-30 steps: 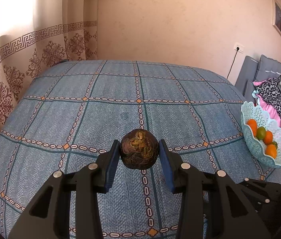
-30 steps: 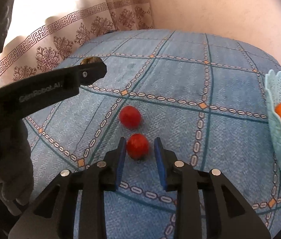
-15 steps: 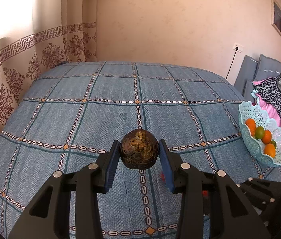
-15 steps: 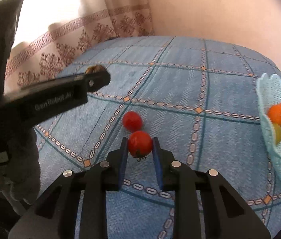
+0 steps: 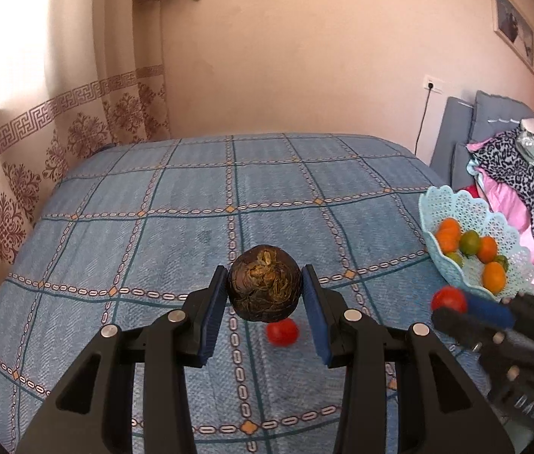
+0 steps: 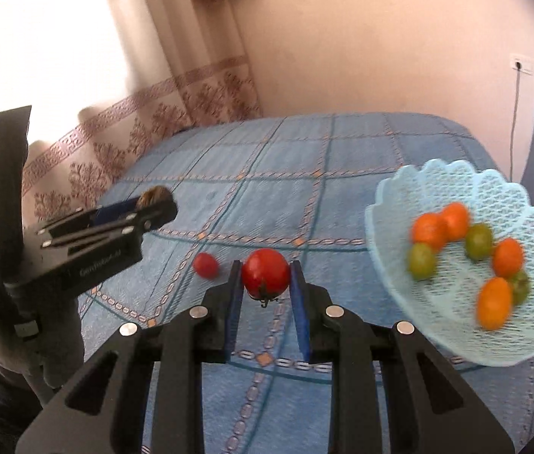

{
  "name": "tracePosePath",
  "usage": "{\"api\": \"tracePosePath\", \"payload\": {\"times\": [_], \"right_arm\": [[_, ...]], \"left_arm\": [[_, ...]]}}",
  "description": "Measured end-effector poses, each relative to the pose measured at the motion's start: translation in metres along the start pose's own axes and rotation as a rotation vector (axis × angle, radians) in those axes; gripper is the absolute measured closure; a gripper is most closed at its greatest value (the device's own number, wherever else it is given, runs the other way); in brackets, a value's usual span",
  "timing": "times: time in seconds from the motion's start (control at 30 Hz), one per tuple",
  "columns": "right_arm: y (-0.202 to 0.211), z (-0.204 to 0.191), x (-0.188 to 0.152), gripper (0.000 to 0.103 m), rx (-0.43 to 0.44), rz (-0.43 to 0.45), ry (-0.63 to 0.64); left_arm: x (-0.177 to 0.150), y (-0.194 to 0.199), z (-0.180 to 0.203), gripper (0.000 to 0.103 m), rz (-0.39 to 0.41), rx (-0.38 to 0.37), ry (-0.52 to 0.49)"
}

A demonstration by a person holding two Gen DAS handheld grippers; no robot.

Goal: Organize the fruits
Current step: 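Carry the red tomato over the basket with the right gripper while the left holds the brown fruit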

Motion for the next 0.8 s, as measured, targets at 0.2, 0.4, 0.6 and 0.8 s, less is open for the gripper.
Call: {"api": "tracePosePath", "payload": {"times": [0.2,0.4,0.6,0.8], "right_arm": [[0.022,0.029,0.002,0.078,-0.035,0.044,-0.049],[0.036,0.052,0.006,0.078,-0.063,0.082,-0.094],[0.045,0.087,0.004,0.078,-0.118,0.095,-0.168],[0.053,0.123,0.000,0.078,-0.181,0.097,-0.233]], "left_arm": [[0.001,0.006,0.025,0.063,0.012,-0.012,-0.046],[0.001,0.007,0.053,0.063,0.013,-0.038,-0.096],[-0.004,0.004,0.088,0.063,-0.007,-0.103,-0.137],[-0.004,0.000,0.117,0.063,-0.014,-0.167,-0.171]]}}
Point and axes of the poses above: each gripper's, at about its wrist camera, not at the fingertips, and y roughly against the way its jaws point, z to its right, x to its top, the point moved 9 cm from there along -y, roughly the way its jaws point, and after that the axes turned 7 degrees about y, right-handed, at the moved point
